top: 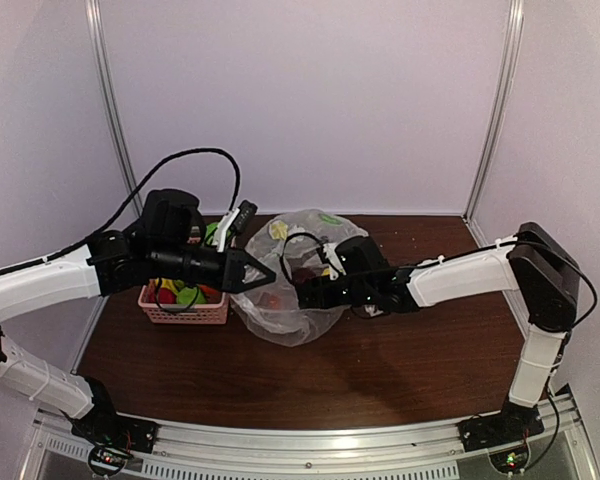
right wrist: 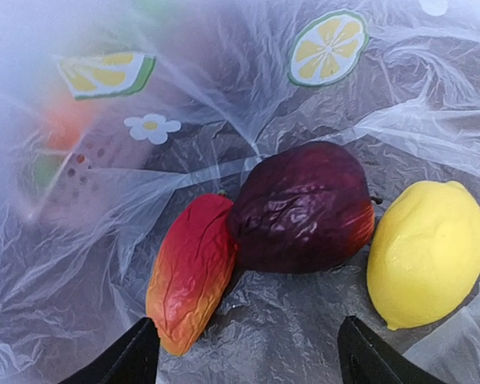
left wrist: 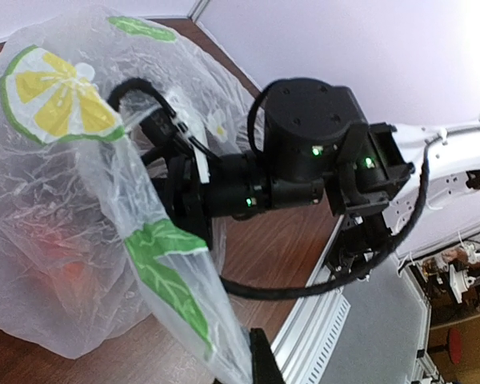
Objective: Untie the knot of the plastic bag and take out the fruit
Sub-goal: Pick up the fake fruit from the takeout bag.
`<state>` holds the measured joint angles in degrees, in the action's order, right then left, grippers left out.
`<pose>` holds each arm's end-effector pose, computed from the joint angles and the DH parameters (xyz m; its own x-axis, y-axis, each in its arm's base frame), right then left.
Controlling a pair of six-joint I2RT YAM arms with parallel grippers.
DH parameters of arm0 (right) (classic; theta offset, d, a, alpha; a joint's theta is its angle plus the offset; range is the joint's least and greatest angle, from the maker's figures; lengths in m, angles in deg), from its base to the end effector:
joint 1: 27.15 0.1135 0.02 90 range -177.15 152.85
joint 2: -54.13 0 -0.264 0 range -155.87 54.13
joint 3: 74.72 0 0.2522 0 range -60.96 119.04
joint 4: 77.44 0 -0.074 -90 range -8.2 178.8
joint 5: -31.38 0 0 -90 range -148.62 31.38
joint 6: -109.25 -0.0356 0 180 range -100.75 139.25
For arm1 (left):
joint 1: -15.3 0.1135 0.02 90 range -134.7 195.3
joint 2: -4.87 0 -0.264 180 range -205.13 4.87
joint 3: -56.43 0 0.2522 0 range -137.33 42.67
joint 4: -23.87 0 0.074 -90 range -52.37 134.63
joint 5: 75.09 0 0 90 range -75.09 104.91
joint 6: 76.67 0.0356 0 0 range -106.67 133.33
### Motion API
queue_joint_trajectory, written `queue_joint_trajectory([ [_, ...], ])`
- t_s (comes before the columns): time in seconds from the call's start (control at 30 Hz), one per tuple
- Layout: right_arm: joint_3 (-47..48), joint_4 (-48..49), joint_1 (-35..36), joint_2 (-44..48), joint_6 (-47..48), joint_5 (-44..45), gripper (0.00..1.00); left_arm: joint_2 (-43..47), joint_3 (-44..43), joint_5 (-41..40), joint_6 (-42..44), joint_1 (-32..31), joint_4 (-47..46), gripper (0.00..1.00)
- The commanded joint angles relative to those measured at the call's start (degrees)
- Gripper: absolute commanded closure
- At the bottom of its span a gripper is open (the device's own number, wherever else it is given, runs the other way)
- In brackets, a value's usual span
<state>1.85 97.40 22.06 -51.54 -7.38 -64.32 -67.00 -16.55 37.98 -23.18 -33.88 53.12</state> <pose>0.2600 0.3068 0.1834 -0.6905 -0.1175 -0.7138 -0.5565 0.7166 0.4204 0.1752 -0.2241 0.3189 -0.7964 0.0846 -0.5988 0.5577 0.4856 -0.6732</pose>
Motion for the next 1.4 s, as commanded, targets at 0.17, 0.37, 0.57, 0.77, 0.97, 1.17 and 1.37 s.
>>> queue_joint_trajectory([
  [0.17,-3.38,-2.79,3.04,0.57,6.26,5.16,0.31,1.39,1.16,-6.47,-5.32,0.22,-7.69,1.0],
  [0.37,-0.48,-7.14,3.08,-1.95,7.23,8.86,0.34,3.43,2.56,-4.24,-4.46,0.23,-12.0,1.0],
  [0.57,4.12,-10.65,2.2,-3.23,4.36,12.52,0.31,4.45,4.51,1.28,-2.25,0.23,-11.81,1.0],
  [0.77,5.13,-8.73,0.18,-1.25,1.77,13.62,0.22,6.44,6.92,3.32,-1.77,0.23,-9.28,1.0],
  [0.97,9.74,-9.4,-0.71,-4.53,2.29,13.75,0.17,6.24,7.37,7.66,-0.32,0.23,-7.66,1.0],
  [1.17,13.05,-9.36,-2.43,-8.43,1.53,14.17,0.15,6.74,7.71,7.95,0.39,0.23,-5.92,1.0],
  [1.37,16.8,-10.09,-4.14,-13.24,0.4,14.43,0.16,6.81,7.89,8.64,0.3,0.23,-5.82,1.0],
])
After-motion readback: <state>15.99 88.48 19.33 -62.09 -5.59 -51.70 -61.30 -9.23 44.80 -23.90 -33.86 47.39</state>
